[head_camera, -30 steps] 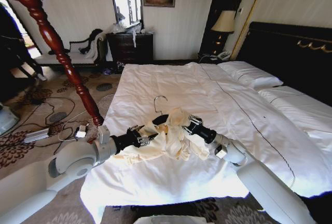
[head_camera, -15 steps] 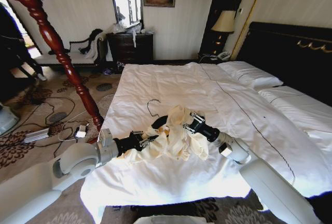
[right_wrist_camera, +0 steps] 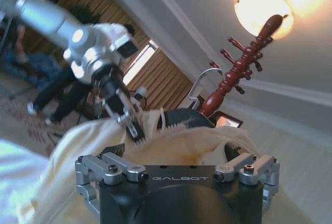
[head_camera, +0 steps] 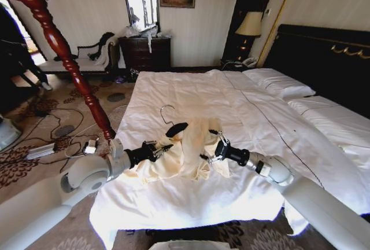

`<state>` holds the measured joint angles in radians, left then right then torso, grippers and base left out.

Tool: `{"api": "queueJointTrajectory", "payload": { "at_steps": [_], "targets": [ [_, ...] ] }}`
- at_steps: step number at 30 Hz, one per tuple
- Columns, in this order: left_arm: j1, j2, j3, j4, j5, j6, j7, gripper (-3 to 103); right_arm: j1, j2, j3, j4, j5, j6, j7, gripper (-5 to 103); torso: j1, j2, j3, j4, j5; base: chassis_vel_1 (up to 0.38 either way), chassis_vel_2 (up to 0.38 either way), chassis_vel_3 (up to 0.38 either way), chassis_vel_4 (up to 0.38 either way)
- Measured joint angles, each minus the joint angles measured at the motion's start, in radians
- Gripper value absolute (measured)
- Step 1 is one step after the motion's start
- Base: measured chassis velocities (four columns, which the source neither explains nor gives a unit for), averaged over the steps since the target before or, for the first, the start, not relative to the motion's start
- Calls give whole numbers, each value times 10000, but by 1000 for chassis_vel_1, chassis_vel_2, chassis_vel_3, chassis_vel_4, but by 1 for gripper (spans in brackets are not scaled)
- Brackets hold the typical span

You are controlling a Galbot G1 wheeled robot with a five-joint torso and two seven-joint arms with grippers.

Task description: Pick up the clothes from the bed and hang them on the clothes hanger.

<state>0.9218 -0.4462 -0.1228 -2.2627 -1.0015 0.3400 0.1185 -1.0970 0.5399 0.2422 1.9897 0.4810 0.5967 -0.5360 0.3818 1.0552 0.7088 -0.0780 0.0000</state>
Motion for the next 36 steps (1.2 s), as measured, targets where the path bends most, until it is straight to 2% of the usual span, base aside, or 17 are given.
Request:
{"api": "queueJointTrajectory", "payload": {
  "at_steps": [1, 2, 3, 4, 6, 7, 8, 9, 11, 12, 14, 17, 27, 31, 32, 33, 36],
  "targets": [
    [-11, -37, -54, 38, -17, -17, -21, 18, -83, -188, -16, 256, 668, -387, 55, 100, 0, 0, 0, 0, 0, 0, 0, 0, 0],
    [-26, -95, -141, 81, -39, -37, -39, 18, -197, -417, -38, 623, 1543, -970, 448, 100, 0, 0, 0, 0, -2, 0, 0, 0, 0],
    [-41, -133, -200, 109, -54, -52, -66, 18, -247, -508, -58, 820, 1991, -1300, 848, 100, 0, 0, 0, 0, -2, 0, 0, 0, 0],
    [-41, -133, -200, 109, -54, -52, -66, 18, -247, -508, -58, 820, 1991, -1300, 848, 100, 0, 0, 0, 0, -2, 0, 0, 0, 0],
    [-151, -242, -404, 245, -166, -93, -224, 18, -286, -535, -174, 1375, 3234, -2134, 2852, 100, -1, 0, 0, 0, -2, 0, 0, 0, 0],
    [-236, -270, -513, 354, -225, -142, -331, 18, -226, -422, -241, 1628, 3775, -2486, 4141, 100, 0, 0, 0, 0, -2, 0, 0, 0, 0],
    [-236, -270, -513, 354, -225, -142, -331, 18, -226, -422, -241, 1628, 3775, -2486, 4141, 100, 0, 0, 0, 0, -2, 0, 0, 0, 0],
    [-285, -276, -570, 426, -248, -178, -405, 18, -168, -336, -259, 1742, 4028, -2654, 4792, 100, 0, 0, 1, 0, -1, 0, 0, 0, 0],
    [-460, -284, -893, 751, -463, -274, -736, 18, 117, 28, -234, 2047, 4941, -3040, 6803, 100, 0, 0, 1, 0, 0, 0, 0, 0, 0],
    [-508, -270, -1019, 852, -585, -281, -813, 18, 177, 109, -161, 2072, 5128, -3067, 7133, 100, 0, 0, 1, 2, -1, 0, 0, 0, 0],
    [-560, -240, -1146, 957, -710, -282, -880, 18, 226, 161, -58, 2074, 5259, -3070, 7358, 100, 0, 0, 0, 3, 0, 0, 0, 0, 0],
    [-1134, -23, -1796, 1655, -1408, -148, -1258, 18, 233, 520, 727, 1820, 5145, -2896, 7512, 100, 0, 0, 1, 2, -1, 0, 0, 0, 0],
    [-2992, 260, -1731, 3102, -2586, 408, -1915, 18, 29, 1283, 1546, 1915, 4604, -2890, 7346, 100, 0, 0, 1, -2, -3, 0, 0, 0, 0],
    [-4090, 600, -1597, 4040, -3486, 1222, -2420, 18, -43, 1460, 1532, 1872, 4349, -2903, 7232, 100, 0, -1, 1, 2, -1, 0, 0, 0, 0],
    [-4683, 732, -1475, 4579, -3866, 1651, -2643, 18, -47, 1498, 1461, 1844, 4281, -2906, 7178, 100, 0, 0, 1, 1, -4, 0, 0, 0, 0],
    [-4683, 732, -1475, 4579, -3866, 1651, -2643, 18, -47, 1498, 1461, 1844, 4281, -2906, 7178, 100, 0, 0, 1, 1, -4, 0, 0, 0, 0],
    [-5881, 805, -1044, 5765, -4279, 2017, -2765, 18, -117, 1496, 1407, 1857, 4094, -2907, 7066, 100, 1, 0, 0, 4, 0, 0, 0, 0, 0]
  ]
}}
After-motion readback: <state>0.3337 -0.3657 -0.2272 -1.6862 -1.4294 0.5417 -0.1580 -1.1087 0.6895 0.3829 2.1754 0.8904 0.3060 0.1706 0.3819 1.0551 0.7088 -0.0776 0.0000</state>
